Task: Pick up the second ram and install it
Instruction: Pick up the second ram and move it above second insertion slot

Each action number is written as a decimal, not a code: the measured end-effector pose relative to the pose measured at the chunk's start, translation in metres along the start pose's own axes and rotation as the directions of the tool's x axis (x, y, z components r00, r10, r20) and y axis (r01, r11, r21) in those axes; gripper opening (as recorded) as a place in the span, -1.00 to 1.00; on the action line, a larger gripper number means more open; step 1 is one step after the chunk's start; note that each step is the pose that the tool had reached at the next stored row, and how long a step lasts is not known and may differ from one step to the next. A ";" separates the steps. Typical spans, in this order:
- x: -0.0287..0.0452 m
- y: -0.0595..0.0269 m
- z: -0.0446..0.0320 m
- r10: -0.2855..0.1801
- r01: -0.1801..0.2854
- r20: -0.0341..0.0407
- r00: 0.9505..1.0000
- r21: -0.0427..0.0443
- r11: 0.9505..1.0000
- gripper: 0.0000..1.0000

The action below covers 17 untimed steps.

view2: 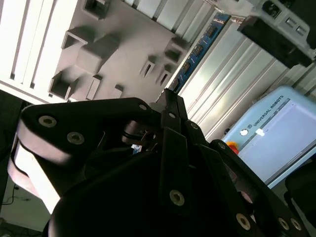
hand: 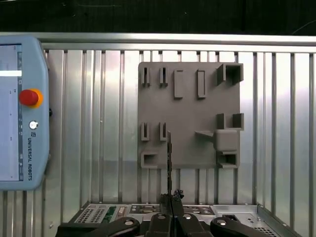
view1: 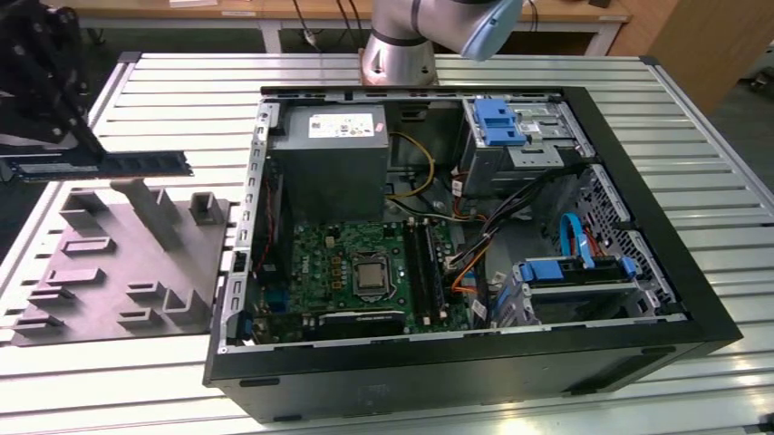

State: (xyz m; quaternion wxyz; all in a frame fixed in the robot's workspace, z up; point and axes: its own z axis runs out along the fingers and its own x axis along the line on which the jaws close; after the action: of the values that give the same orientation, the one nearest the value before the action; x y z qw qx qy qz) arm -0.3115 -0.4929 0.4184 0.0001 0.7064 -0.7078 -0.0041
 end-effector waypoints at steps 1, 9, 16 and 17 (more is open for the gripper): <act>0.0001 -0.0045 0.0000 0.000 0.000 0.000 1.000 0.000 1.000 -0.77; 0.0011 -0.0409 -0.0002 0.000 0.000 0.000 1.000 -0.003 1.000 -0.77; 0.0018 -0.0727 -0.0004 0.000 0.000 0.000 1.000 -0.004 1.000 -0.77; 0.0019 -0.0773 -0.0004 0.000 0.000 0.000 1.000 -0.005 1.000 -0.77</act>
State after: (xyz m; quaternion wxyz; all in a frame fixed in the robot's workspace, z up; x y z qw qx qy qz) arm -0.2343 -0.4950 0.4183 0.0018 0.7063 -0.7078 -0.0058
